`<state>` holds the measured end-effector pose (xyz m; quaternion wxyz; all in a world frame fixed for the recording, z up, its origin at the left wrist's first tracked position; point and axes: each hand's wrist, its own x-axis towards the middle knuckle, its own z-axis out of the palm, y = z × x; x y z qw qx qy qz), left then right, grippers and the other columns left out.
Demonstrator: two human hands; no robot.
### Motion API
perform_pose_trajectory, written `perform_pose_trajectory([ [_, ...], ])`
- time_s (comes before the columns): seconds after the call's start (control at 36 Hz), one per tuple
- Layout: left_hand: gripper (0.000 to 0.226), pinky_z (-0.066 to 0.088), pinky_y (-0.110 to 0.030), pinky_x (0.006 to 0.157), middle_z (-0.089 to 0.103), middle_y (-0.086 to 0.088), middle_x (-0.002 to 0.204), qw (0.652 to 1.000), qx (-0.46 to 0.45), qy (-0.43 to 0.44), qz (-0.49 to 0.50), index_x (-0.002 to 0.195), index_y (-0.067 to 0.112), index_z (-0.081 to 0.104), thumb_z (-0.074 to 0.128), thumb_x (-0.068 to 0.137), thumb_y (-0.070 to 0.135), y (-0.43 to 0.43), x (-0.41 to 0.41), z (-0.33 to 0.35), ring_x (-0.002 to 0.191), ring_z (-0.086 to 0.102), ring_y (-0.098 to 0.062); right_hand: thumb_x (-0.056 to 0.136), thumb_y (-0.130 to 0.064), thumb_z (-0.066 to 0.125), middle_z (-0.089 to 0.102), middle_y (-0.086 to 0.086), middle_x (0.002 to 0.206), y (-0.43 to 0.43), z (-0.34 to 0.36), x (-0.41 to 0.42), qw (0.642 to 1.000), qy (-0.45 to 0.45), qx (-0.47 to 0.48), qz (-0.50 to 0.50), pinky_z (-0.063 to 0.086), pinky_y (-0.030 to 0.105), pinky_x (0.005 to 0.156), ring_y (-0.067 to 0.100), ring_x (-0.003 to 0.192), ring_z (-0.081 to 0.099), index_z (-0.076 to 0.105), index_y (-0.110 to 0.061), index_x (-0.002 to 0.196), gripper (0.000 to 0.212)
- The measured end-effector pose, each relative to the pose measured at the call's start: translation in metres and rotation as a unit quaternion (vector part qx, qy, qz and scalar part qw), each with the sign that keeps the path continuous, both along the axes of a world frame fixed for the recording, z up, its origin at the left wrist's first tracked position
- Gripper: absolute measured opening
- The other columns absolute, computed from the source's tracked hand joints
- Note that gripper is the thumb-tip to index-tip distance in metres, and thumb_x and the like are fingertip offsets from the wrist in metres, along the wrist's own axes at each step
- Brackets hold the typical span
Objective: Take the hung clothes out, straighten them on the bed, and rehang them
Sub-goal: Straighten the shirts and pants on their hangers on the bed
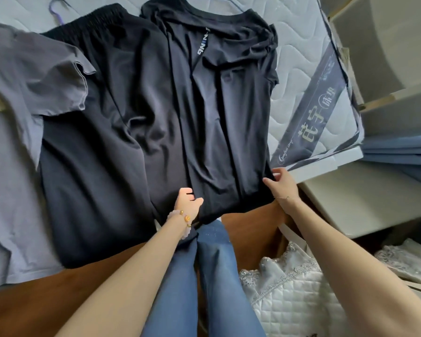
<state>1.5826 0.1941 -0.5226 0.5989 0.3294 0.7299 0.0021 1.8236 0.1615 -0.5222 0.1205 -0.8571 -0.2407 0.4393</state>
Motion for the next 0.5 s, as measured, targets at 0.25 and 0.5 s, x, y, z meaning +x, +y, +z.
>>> perform_pose_trajectory([
  [0.25,0.071,0.041,-0.042,0.105,0.055,-0.007,0.132,0.991,-0.093,-0.094,0.007,0.125,0.004,0.048,0.069,0.071,0.045,0.009,0.012,0.0,0.119,0.053,-0.025,0.09,-0.017,0.066,0.07,0.012,0.091,0.008,0.005,0.019,0.996,0.073,0.044,-0.015,0.054,0.031,0.079,0.012,0.083,0.062,0.071,-0.003,0.102,0.019],
  [0.5,0.007,0.05,-0.03,0.077,0.064,-0.01,0.106,0.959,-0.118,-0.194,0.172,0.092,0.012,0.056,0.055,0.088,0.007,0.008,0.01,0.016,0.09,0.062,-0.018,0.097,-0.026,0.055,0.054,-0.002,0.073,0.005,0.019,0.063,0.997,0.053,0.029,-0.047,0.035,0.024,0.061,0.009,0.068,0.046,0.065,-0.011,0.087,0.02],
])
